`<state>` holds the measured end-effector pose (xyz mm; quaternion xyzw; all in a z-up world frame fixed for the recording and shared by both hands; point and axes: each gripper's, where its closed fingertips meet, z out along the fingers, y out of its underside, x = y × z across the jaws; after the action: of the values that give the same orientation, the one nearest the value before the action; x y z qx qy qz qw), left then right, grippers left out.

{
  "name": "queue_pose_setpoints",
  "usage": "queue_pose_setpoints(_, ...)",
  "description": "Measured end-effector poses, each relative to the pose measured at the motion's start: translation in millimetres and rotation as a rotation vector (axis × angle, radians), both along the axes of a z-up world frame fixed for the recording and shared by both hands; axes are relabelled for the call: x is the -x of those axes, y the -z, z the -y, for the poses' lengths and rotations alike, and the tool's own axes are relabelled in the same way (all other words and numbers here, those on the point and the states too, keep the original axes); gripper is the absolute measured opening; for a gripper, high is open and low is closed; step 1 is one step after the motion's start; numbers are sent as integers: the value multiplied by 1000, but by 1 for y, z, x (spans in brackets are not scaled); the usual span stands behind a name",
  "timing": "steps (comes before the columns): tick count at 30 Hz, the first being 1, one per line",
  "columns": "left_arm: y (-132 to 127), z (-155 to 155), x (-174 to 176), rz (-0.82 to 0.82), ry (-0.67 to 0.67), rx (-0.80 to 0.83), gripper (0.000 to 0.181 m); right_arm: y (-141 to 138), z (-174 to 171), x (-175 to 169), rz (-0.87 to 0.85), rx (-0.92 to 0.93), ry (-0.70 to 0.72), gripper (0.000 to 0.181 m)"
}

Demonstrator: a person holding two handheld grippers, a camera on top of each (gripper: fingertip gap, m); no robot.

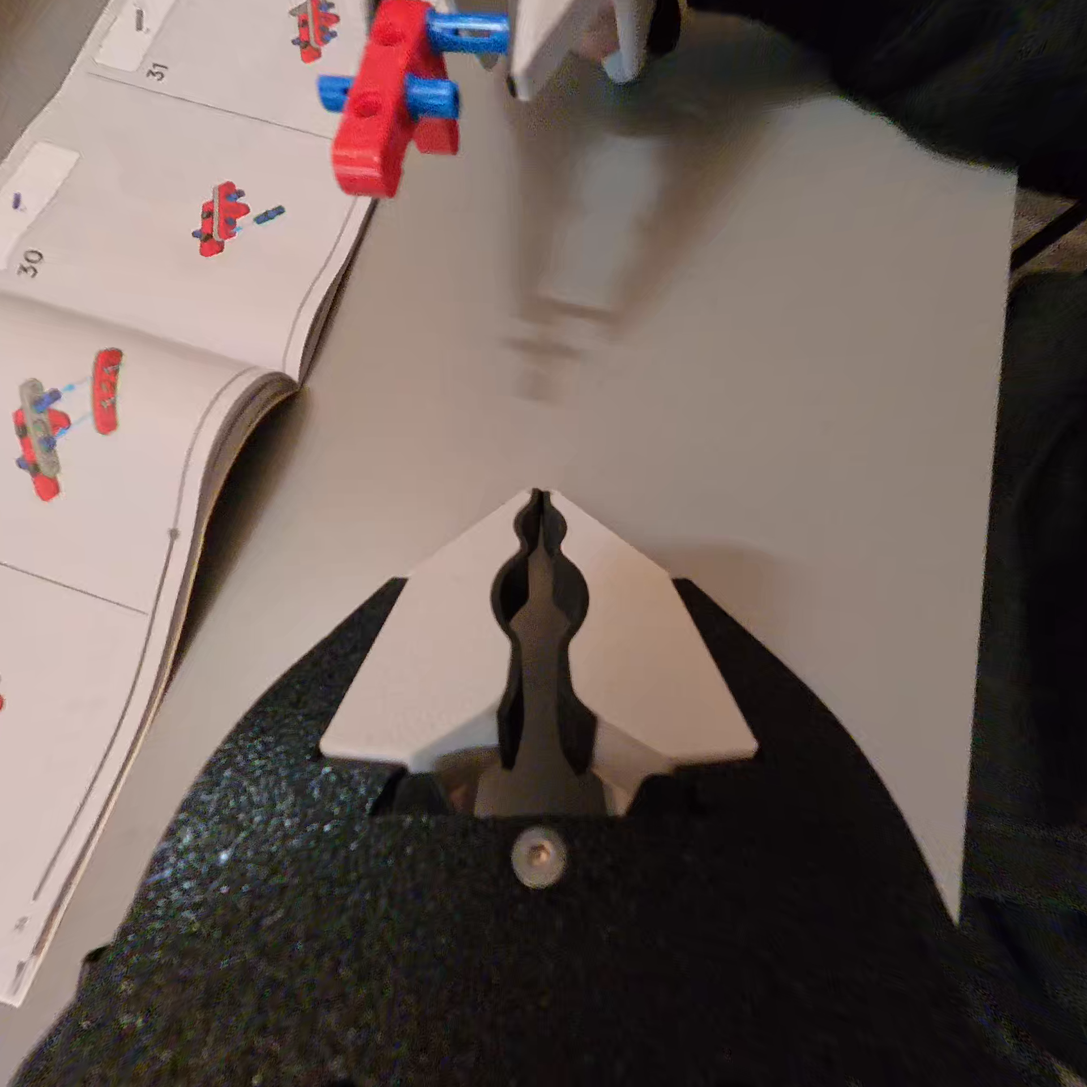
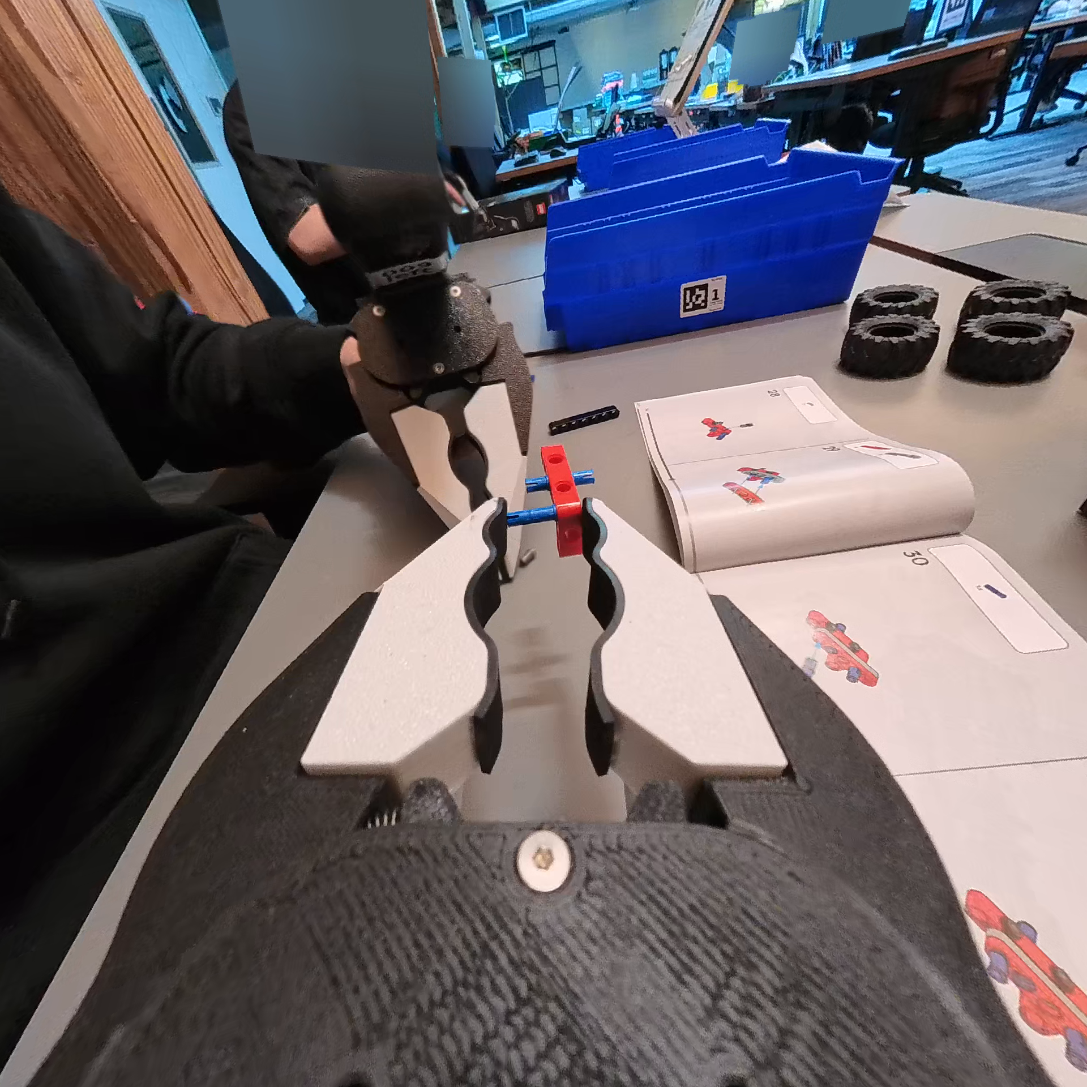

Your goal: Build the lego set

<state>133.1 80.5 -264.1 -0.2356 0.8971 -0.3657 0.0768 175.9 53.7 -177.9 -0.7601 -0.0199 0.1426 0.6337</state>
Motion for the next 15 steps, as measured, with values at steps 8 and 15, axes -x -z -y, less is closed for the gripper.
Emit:
queue_pose_setpoints(8, -27, -26, -15, 62, -123, -107, 7, -4, 2, 0, 2, -27, 3, 23)
queue_pose_setpoints(15, -32, -33, -22, 74, -72, -248, 11, -1, 1, 2, 20, -9, -4, 23)
